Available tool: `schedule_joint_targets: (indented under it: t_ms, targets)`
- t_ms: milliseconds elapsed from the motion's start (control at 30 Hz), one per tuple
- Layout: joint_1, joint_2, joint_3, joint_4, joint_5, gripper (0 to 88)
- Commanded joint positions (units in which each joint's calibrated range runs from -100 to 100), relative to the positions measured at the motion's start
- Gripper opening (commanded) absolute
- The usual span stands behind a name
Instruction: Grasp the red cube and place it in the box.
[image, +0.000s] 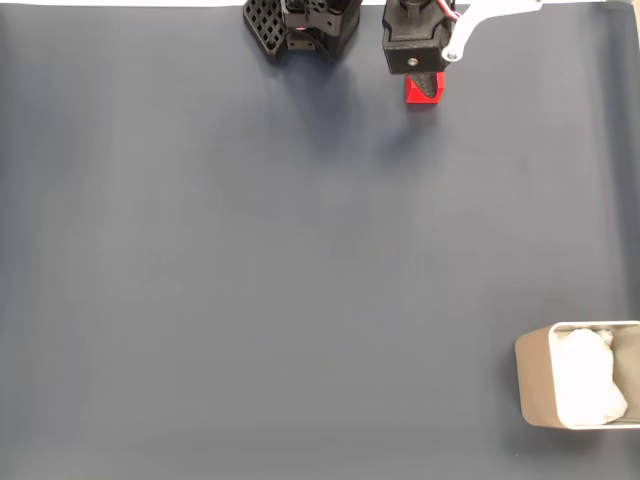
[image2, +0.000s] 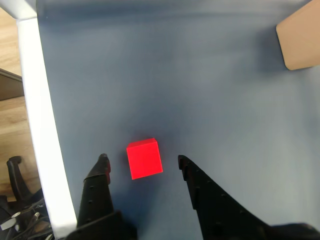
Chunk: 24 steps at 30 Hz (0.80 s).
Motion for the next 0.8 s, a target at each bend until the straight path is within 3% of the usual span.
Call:
schedule_joint_targets:
  t_ms: [0, 767]
  targets:
    - [0.02, 0.02, 0.3, -1.28, 0.2, 32.3]
    - [-0.27, -0.42, 7.79, -8.17, 0.83, 34.3]
